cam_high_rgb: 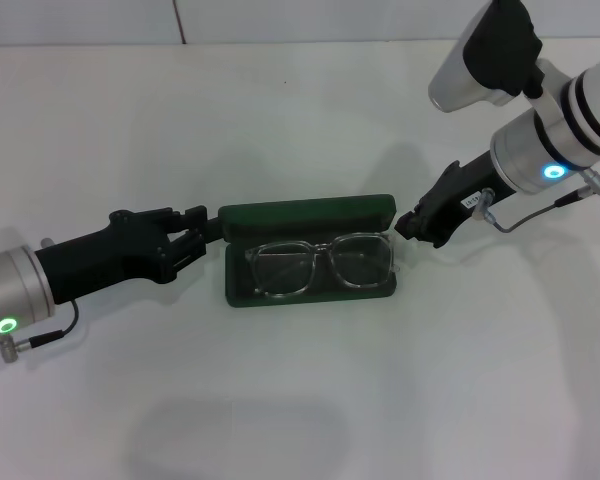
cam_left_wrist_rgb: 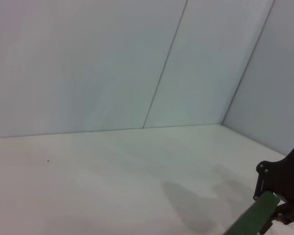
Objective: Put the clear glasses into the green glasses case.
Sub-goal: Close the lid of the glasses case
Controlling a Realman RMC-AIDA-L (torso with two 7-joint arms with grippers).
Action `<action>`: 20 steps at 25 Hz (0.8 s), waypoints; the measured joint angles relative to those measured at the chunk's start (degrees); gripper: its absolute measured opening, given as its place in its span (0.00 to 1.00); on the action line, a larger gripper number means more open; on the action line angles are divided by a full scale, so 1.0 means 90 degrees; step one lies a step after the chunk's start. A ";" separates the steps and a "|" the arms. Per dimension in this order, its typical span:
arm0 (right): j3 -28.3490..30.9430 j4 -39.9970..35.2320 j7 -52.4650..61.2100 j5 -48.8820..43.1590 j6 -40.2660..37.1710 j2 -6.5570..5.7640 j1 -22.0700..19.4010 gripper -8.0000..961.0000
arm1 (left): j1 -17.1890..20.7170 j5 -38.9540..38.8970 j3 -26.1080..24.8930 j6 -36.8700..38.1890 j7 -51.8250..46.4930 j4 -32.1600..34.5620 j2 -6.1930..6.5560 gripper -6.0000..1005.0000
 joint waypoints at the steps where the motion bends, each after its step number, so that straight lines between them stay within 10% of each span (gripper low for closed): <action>1: 0.0001 0.0002 -0.0010 0.0005 0.0011 0.0000 -0.0005 0.01 | 0.0005 0.0000 0.0001 0.0006 0.0000 0.0000 0.0000 0.30; 20: 0.0002 0.0415 -0.0509 0.0602 0.0069 -0.0005 0.0089 0.01 | -0.0036 0.0000 0.0047 0.0027 0.0003 0.0000 -0.0001 0.30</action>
